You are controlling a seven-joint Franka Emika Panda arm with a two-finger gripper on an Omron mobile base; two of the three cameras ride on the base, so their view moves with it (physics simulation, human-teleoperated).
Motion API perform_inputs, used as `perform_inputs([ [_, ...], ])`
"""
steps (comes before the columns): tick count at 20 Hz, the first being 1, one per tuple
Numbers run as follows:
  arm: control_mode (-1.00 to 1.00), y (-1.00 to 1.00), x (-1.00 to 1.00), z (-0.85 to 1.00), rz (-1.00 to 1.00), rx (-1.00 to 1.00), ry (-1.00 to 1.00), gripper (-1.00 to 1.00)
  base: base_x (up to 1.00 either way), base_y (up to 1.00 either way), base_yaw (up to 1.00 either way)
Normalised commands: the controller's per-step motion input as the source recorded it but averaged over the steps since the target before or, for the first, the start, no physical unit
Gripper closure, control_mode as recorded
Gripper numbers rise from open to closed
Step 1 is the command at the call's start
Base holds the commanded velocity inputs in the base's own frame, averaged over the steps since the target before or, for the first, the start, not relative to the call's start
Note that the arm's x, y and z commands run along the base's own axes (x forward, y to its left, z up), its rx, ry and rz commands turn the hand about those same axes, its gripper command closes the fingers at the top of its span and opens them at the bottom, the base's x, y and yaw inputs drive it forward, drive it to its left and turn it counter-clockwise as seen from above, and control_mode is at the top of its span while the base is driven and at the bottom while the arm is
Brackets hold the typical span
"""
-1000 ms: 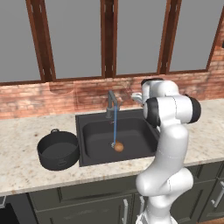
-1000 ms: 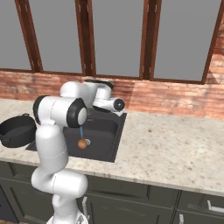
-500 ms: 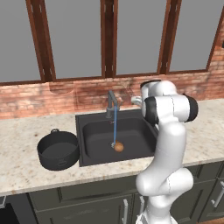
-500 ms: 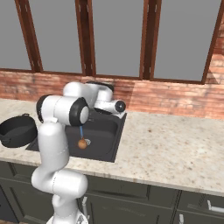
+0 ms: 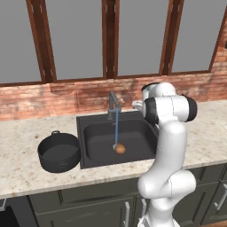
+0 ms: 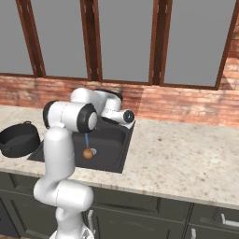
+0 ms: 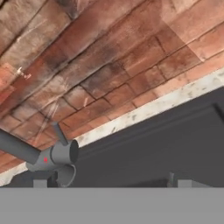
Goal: Dump the onion from the pot into the sink. Then turn on the water and wash the onion. Then turn off the water and put the onion back in the pot.
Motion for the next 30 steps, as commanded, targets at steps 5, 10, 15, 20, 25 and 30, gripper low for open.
perform_inputs([
  [5,-1.0,0.04,0.2,-0.04,0.0,0.0,0.0,-1.0,0.0,0.0,0.0],
  [10,-1.0,0.1,0.22,0.0,0.0,0.0,0.0,-1.0,0.0,0.0,0.0],
  [15,-1.0,0.07,0.2,-0.03,0.0,-0.01,0.01,-1.0,0.0,0.0,0.0],
  [20,-1.0,0.06,0.17,-0.11,0.0,-0.03,0.01,-1.0,0.0,0.0,0.0],
  [25,-1.0,0.06,0.12,-0.14,0.0,-0.04,0.01,-1.0,0.0,0.0,0.0],
  [30,-1.0,0.05,0.16,-0.1,0.0,-0.03,0.01,-1.0,0.0,0.0,0.0],
])
